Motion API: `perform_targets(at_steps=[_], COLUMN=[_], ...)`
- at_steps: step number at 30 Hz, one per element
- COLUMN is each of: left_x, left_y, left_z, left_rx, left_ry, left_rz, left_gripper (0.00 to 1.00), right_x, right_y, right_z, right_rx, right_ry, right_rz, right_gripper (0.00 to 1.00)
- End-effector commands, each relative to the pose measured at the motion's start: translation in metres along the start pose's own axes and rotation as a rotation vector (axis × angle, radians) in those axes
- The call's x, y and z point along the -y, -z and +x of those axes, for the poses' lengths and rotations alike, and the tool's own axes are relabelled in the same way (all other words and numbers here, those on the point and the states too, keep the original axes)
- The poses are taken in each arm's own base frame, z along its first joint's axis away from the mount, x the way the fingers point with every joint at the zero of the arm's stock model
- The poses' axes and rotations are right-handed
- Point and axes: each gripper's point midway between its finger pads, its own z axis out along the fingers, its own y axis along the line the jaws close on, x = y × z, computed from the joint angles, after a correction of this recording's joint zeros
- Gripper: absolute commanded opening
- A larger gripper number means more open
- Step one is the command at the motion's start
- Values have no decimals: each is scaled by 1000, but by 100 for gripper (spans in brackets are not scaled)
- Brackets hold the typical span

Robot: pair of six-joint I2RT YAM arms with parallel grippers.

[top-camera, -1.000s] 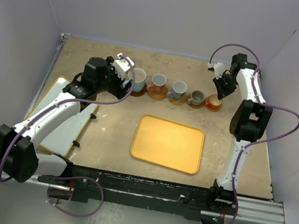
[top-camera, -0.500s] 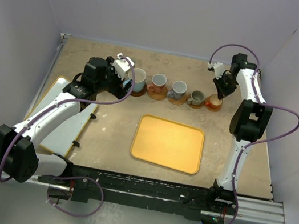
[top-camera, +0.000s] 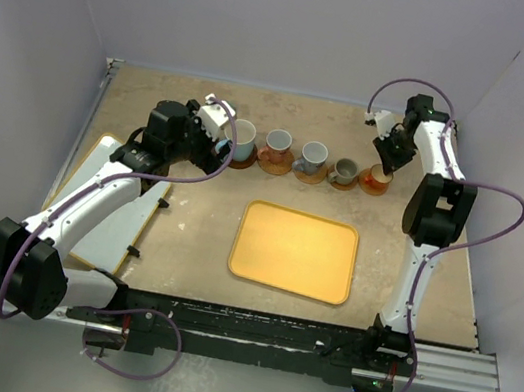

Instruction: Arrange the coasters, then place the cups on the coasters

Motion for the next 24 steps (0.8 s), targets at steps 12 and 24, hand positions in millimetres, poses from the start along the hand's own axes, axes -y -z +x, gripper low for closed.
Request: perform_targets(at_steps=[12, 24], left_x=[-5, -63], left_y=[5, 21], left_z=[-15, -21], left_rx=[53, 76], left_ry=[-33, 26], left_rz=[-9, -301], left_gripper=[92, 93], right_x=[12, 8], right_y=[38, 103], right_z=[-19, -35], right_rx=[77, 228], right_ry=[-10, -97], right_rz=[76, 197], right_gripper=[46, 100])
